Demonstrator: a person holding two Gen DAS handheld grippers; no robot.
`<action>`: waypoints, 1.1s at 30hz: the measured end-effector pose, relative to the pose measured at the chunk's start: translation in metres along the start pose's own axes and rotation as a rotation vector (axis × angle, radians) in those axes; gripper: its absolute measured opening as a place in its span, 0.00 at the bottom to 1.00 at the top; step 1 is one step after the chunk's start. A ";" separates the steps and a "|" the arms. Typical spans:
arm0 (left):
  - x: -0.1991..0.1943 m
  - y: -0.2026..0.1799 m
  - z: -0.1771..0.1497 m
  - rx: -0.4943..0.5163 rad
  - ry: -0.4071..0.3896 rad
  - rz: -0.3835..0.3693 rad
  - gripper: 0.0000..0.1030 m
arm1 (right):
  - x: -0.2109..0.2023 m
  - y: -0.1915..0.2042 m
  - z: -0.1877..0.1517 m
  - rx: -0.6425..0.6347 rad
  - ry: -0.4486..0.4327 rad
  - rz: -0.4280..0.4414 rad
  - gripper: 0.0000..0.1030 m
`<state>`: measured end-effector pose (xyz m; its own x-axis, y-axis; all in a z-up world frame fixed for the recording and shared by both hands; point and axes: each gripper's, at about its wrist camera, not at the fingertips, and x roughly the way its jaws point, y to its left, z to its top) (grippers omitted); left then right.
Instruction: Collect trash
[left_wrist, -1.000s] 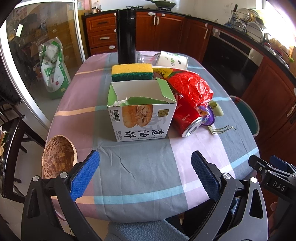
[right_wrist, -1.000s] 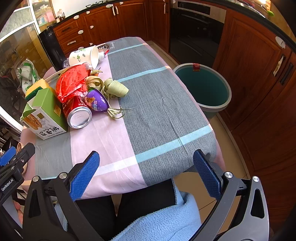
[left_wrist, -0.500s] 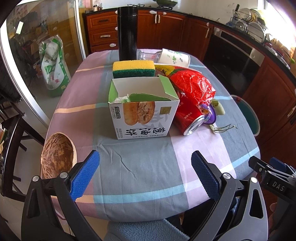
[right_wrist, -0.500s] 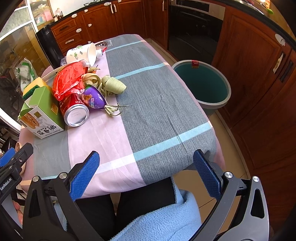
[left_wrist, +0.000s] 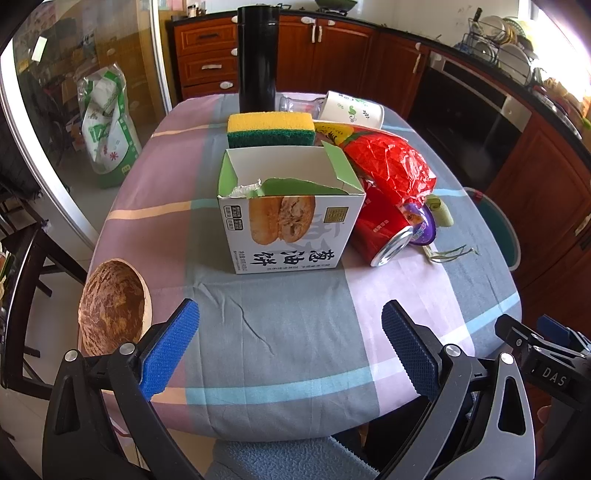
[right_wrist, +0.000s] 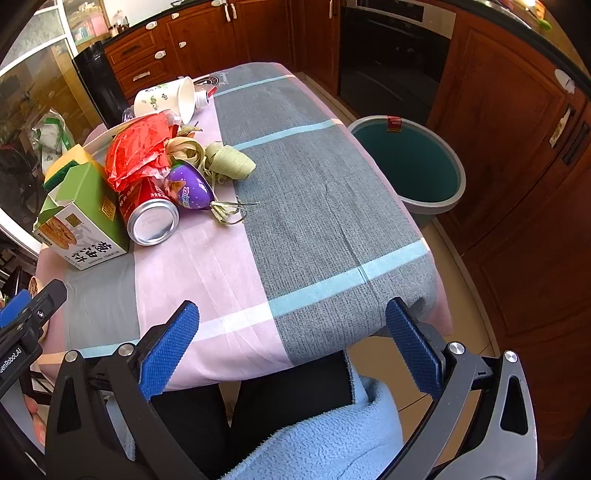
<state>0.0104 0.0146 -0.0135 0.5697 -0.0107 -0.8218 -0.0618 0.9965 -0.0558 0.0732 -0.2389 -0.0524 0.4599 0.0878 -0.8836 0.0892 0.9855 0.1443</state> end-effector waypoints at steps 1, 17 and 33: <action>0.001 0.001 0.000 -0.004 0.003 -0.003 0.96 | 0.000 0.000 0.000 -0.002 0.000 0.009 0.94; -0.006 0.059 0.042 -0.018 0.026 -0.022 0.96 | 0.008 0.029 0.018 -0.132 -0.003 0.068 0.94; 0.033 0.069 0.103 0.029 0.056 -0.045 0.91 | 0.015 0.070 0.095 -0.157 -0.015 0.129 0.94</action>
<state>0.1093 0.0911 0.0138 0.5245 -0.0596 -0.8493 -0.0128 0.9969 -0.0779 0.1706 -0.1826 -0.0132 0.4717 0.2142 -0.8554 -0.1097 0.9768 0.1841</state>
